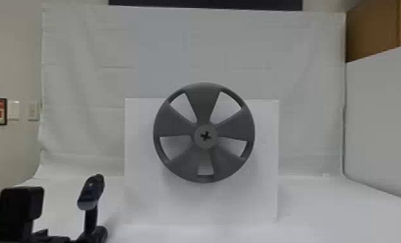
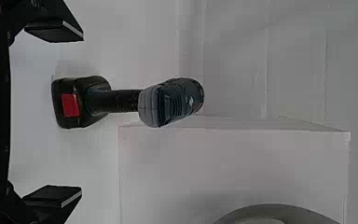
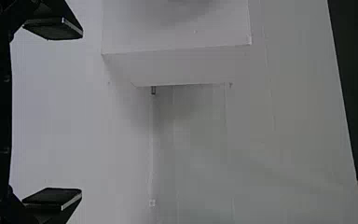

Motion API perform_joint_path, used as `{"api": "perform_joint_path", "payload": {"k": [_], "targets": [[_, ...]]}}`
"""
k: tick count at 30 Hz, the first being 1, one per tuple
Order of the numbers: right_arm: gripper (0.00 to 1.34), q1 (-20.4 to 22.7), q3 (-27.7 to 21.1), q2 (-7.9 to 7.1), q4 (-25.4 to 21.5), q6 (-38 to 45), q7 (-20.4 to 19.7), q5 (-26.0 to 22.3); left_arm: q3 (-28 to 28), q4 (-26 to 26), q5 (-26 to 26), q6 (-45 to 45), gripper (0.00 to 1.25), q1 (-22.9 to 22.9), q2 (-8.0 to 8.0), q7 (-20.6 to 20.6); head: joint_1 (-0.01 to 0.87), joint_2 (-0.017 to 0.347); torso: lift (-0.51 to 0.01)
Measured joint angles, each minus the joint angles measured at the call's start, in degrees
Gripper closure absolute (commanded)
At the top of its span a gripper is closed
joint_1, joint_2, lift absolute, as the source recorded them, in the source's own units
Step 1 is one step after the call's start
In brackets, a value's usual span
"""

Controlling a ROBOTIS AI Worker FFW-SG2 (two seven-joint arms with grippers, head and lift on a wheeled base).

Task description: Grasp the drill and bring into the middle of wheel

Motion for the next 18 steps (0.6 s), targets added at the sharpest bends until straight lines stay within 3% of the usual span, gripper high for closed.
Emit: {"api": "perform_joint_path", "payload": {"k": [18], "targets": [[0.11, 0.0, 0.6, 0.09, 0.3, 0.0, 0.0, 0.4, -4.7, 11.8, 2.1, -13.8, 0.12, -2.8, -0.24, 6.5, 0.000, 0.000, -0.406]]}}
